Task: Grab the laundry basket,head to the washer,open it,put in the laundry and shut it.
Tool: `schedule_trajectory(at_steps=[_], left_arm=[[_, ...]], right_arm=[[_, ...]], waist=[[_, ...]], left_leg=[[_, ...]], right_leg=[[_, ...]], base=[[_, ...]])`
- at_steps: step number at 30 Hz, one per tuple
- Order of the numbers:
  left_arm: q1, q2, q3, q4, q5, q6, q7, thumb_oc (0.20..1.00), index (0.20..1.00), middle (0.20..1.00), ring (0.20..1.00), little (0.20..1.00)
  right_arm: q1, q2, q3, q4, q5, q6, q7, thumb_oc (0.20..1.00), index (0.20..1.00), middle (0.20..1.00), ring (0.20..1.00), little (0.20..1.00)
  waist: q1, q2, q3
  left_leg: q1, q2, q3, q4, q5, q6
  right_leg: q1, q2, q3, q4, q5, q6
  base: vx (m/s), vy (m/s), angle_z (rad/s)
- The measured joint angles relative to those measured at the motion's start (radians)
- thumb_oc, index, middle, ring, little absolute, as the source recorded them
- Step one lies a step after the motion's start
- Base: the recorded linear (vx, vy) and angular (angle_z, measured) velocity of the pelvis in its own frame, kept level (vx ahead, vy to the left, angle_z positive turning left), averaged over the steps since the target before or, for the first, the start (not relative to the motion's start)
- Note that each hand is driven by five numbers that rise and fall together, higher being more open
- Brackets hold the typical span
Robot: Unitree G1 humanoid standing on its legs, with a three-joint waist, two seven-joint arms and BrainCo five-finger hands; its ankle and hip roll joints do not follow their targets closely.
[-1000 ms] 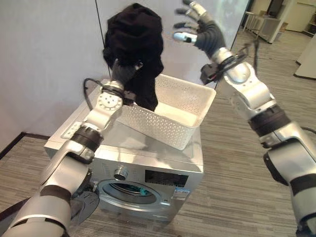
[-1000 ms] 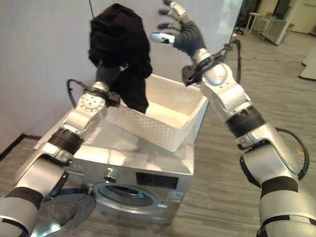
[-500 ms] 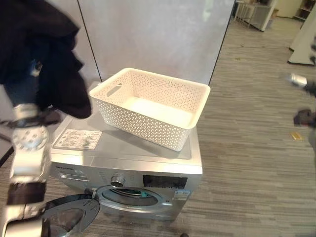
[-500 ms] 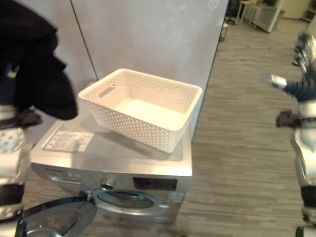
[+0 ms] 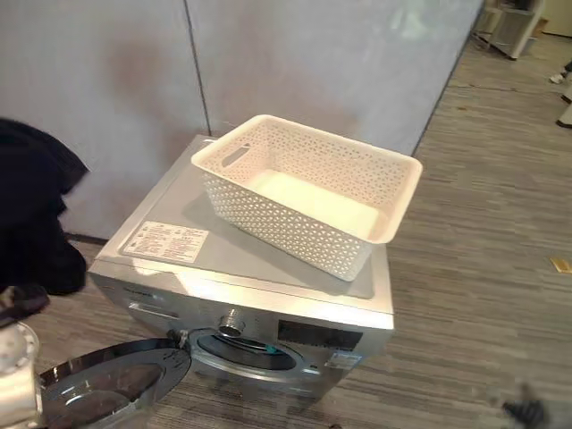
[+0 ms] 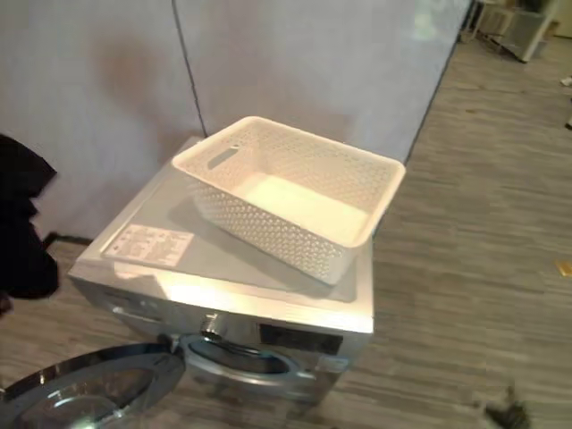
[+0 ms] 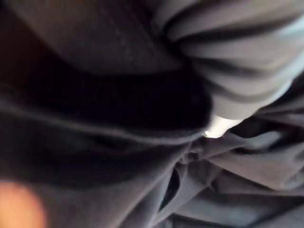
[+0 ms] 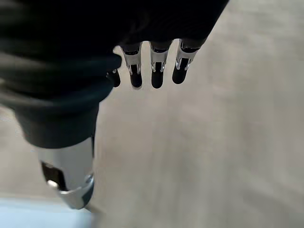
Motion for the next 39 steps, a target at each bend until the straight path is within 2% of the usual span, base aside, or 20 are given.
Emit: schedule_trajectory(at_steps=[2,6,11,12,15,16,17,18,19,20,22,23,24,25,26,27,28,31,34,39], left_arm=[[0.053,-0.077,-0.145,0.026,-0.091,0.004,-0.065,0.2,0.2,0.2,0.2,0.2],[0.127,-0.077,-0.38,0.04,-0.205,0.04,-0.208,0.2,0.2,0.2,0.2,0.2],[0.154,-0.074,-0.434,0.082,-0.251,0.055,-0.267,0.2,0.2,0.2,0.2,0.2],[0.147,-0.071,-0.45,0.099,-0.276,0.056,-0.266,0.2,0.2,0.2,0.2,0.2],[0.111,-0.063,-0.464,0.151,-0.282,0.067,-0.274,0.2,0.2,0.2,0.2,0.2],[0.091,-0.06,-0.486,0.181,-0.283,0.069,-0.275,0.2,0.2,0.2,0.2,0.2],[0.075,-0.086,-0.506,0.211,-0.284,0.077,-0.275,0.2,0.2,0.2,0.2,0.2],[0.071,-0.09,-0.528,0.219,-0.284,0.084,-0.276,0.2,0.2,0.2,0.2,0.2],[0.079,-0.088,-0.538,0.218,-0.282,0.084,-0.283,0.2,0.2,0.2,0.2,0.2],[0.088,-0.074,-0.541,0.224,-0.282,0.085,-0.288,0.2,0.2,0.2,0.2,0.2],[0.099,-0.06,-0.537,0.232,-0.281,0.085,-0.288,0.2,0.2,0.2,0.2,0.2],[0.114,-0.04,-0.537,0.266,-0.28,0.087,-0.289,0.2,0.2,0.2,0.2,0.2],[0.114,-0.043,-0.541,0.292,-0.279,0.092,-0.29,0.2,0.2,0.2,0.2,0.2],[0.11,-0.036,-0.545,0.329,-0.27,0.1,-0.295,0.2,0.2,0.2,0.2,0.2],[0.123,-0.035,-0.54,0.332,-0.27,0.102,-0.297,0.2,0.2,0.2,0.2,0.2],[0.13,-0.048,-0.542,0.337,-0.27,0.103,-0.297,0.2,0.2,0.2,0.2,0.2],[0.142,-0.094,-0.543,0.372,-0.268,0.103,-0.298,0.2,0.2,0.2,0.2,0.2],[0.117,-0.092,-0.574,0.411,-0.263,0.119,-0.3,0.2,0.2,0.2,0.2,0.2],[0.123,-0.092,-0.582,0.411,-0.261,0.12,-0.307,0.2,0.2,0.2,0.2,0.2],[0.128,-0.072,-0.607,0.411,-0.261,0.124,-0.328,0.2,0.2,0.2,0.2,0.2]], right_arm=[[-0.078,0.092,0.086,0.251,0.083,-0.025,0.034,1.0,1.0,1.0,1.0,1.0],[-0.14,0.172,0.133,0.424,0.136,-0.026,0.073,1.0,1.0,1.0,1.0,1.0],[-0.166,0.184,0.137,0.444,0.177,-0.027,0.09,1.0,1.0,1.0,1.0,1.0],[-0.193,0.177,0.157,0.452,0.177,-0.023,0.088,1.0,1.0,1.0,1.0,1.0],[-0.291,0.182,0.181,0.455,0.197,-0.024,0.088,1.0,1.0,1.0,1.0,1.0],[-0.315,0.183,0.188,0.466,0.195,-0.024,0.086,1.0,1.0,1.0,1.0,1.0],[-0.335,0.167,0.204,0.5,0.195,-0.017,0.087,1.0,1.0,1.0,1.0,1.0],[-0.348,0.152,0.2,0.503,0.198,-0.016,0.09,1.0,1.0,1.0,1.0,1.0],[-0.36,0.144,0.205,0.498,0.193,-0.018,0.089,1.0,1.0,1.0,1.0,1.0],[-0.376,0.142,0.228,0.529,0.181,-0.008,0.086,1.0,1.0,1.0,1.0,1.0],[-0.377,0.147,0.263,0.529,0.146,-0.003,0.087,1.0,1.0,1.0,1.0,1.0],[-0.375,0.153,0.296,0.534,0.114,-0.001,0.088,1.0,1.0,1.0,1.0,1.0],[-0.381,0.154,0.307,0.529,0.105,-0.002,0.087,1.0,1.0,1.0,1.0,1.0],[-0.393,0.163,0.364,0.507,0.08,-0.001,0.083,1.0,1.0,1.0,1.0,1.0],[-0.39,0.166,0.388,0.497,0.062,0.004,0.084,1.0,1.0,1.0,1.0,1.0],[-0.402,0.168,0.399,0.488,0.052,0.004,0.086,1.0,1.0,1.0,1.0,1.0],[-0.408,0.138,0.46,0.442,0.021,0.004,0.082,1.0,1.0,1.0,1.0,1.0],[-0.409,0.203,0.464,0.43,-0.002,0.0,0.09,1.0,1.0,1.0,1.0,1.0],[-0.406,0.213,0.454,0.447,-0.001,0.0,0.089,1.0,1.0,1.0,1.0,1.0],[-0.403,0.205,0.453,0.461,-0.002,-0.001,0.089,1.0,1.0,1.0,1.0,1.0]], waist=[[0.044,-0.01,0.009],[0.059,-0.017,0.019],[0.067,-0.009,0.043],[0.074,-0.013,0.056],[0.068,0.004,0.125],[0.085,0.01,0.129],[0.111,0.052,0.129],[0.12,0.081,0.126],[0.121,0.089,0.122],[0.134,0.069,0.11],[0.172,0.023,0.087],[0.203,-0.031,0.055],[0.208,-0.04,0.052],[0.21,-0.073,0.061],[0.232,-0.112,0.039],[0.254,-0.126,0.032],[0.263,-0.043,0.029],[0.257,-0.083,0.042],[0.26,-0.103,0.044],[0.261,-0.098,0.063]], left_leg=[[0.0,-0.013,-0.003,0.0,-0.001,0.004],[-0.002,-0.045,-0.032,0.0,0.001,0.027],[0.0,-0.085,-0.021,0.001,0.003,0.05],[-0.006,-0.094,0.01,0.008,0.0,0.058],[-0.053,-0.111,0.067,0.061,-0.012,0.08],[-0.084,-0.102,0.106,0.092,-0.026,0.109],[-0.084,-0.061,0.128,0.089,-0.025,0.108],[-0.085,-0.033,0.135,0.093,-0.026,0.105],[-0.088,-0.019,0.137,0.096,-0.025,0.108],[-0.077,0.002,0.143,0.108,-0.029,0.112],[-0.066,0.002,0.169,0.109,-0.028,0.11],[-0.074,-0.015,0.175,0.127,-0.02,0.095],[-0.081,-0.011,0.173,0.166,-0.019,0.094],[-0.185,-0.024,0.168,0.323,-0.047,0.086],[-0.222,-0.074,0.163,0.285,-0.055,0.082],[-0.228,-0.096,0.162,0.209,-0.041,0.089],[-0.203,-0.053,0.188,0.125,0.069,0.066],[-0.201,-0.035,0.181,0.126,0.087,0.064],[-0.202,-0.014,0.171,0.12,0.096,0.046],[-0.206,0.004,0.163,0.121,0.105,0.029]], right_leg=[[0.007,-0.016,-0.004,0.0,0.001,0.008],[0.019,-0.052,-0.03,0.0,-0.01,0.027],[0.006,-0.083,-0.015,0.0,0.014,0.049],[-0.01,-0.092,0.013,0.0,0.027,0.053],[-0.059,-0.101,0.027,-0.002,0.074,0.028],[-0.074,-0.1,0.022,0.006,0.04,0.023],[-0.125,-0.093,0.0,0.128,-0.033,-0.009],[-0.177,-0.095,-0.017,0.309,-0.086,-0.018],[-0.171,-0.096,-0.037,0.404,-0.132,0.011],[-0.153,-0.122,-0.054,0.596,-0.242,0.054],[-0.085,-0.128,-0.054,0.642,-0.301,0.085],[-0.016,-0.117,-0.05,0.514,-0.274,0.094],[0.037,-0.1,-0.065,0.441,-0.275,0.071],[0.095,-0.096,-0.086,0.314,-0.258,0.037],[0.087,-0.117,-0.079,0.245,-0.267,0.023],[0.095,-0.112,-0.083,0.198,-0.274,0.017],[0.138,-0.044,-0.099,0.128,-0.278,0.025],[0.169,-0.018,-0.103,0.071,-0.273,0.019],[0.186,0.009,-0.107,0.039,-0.264,0.003],[0.201,0.043,-0.113,0.002,-0.242,-0.019]], base=[[-0.03,0.107,0.1],[-0.04,0.114,0.23],[-0.13,0.092,-0.11],[-0.13,0.014,-0.5],[-0.21,0.059,-0.52],[-0.11,0.052,-0.54],[-0.11,0.023,-0.6],[-0.04,-0.008,-0.42],[-0.09,-0.045,-0.16],[-0.02,-0.068,-0.06],[-0.07,-0.098,-0.31],[-0.12,-0.124,-0.48],[-0.06,-0.13,-0.35],[-0.14,-0.178,-0.35],[-0.15,-0.216,-0.61],[-0.21,-0.301,-1.06],[-0.14,-0.208,-0.63],[-0.15,-0.17,-0.12],[-0.14,-0.148,0.04],[-0.07,-0.07,0.03]])
